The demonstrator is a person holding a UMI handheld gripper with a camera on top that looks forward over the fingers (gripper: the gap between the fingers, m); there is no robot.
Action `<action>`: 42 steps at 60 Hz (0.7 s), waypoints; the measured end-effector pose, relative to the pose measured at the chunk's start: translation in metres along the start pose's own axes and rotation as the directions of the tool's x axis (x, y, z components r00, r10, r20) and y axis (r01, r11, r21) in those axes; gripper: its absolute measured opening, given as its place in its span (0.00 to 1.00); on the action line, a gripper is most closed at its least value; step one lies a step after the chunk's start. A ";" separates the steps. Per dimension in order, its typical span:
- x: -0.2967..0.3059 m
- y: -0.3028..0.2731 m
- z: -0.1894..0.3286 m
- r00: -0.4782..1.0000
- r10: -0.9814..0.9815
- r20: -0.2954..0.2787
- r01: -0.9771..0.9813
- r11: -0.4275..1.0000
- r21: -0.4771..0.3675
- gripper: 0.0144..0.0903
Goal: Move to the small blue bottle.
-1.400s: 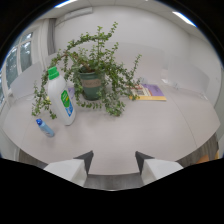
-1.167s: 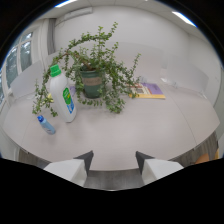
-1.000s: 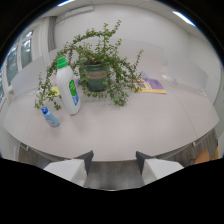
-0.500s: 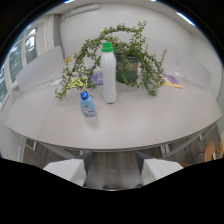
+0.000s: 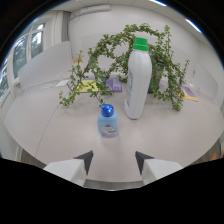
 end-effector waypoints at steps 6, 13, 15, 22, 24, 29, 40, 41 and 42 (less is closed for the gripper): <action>-0.004 -0.011 0.020 1.000 0.002 -0.002 -0.002 1.000 0.011 0.92; -0.006 -0.016 0.036 1.000 0.002 -0.010 -0.002 1.000 0.012 0.92; -0.006 -0.017 0.040 1.000 0.000 -0.011 0.000 1.000 0.012 0.91; -0.009 -0.017 0.047 1.000 -0.008 -0.007 0.008 1.000 0.010 0.91; -0.010 -0.017 0.048 1.000 -0.008 -0.006 0.008 1.000 0.009 0.92; -0.012 -0.016 0.051 1.000 -0.010 -0.004 0.010 1.000 0.005 0.92; -0.014 -0.015 0.052 1.000 -0.011 0.001 0.011 1.000 0.000 0.92; -0.014 -0.015 0.052 1.000 -0.011 0.002 0.011 1.000 0.000 0.92; -0.014 -0.015 0.052 1.000 -0.011 0.001 0.011 1.000 0.000 0.92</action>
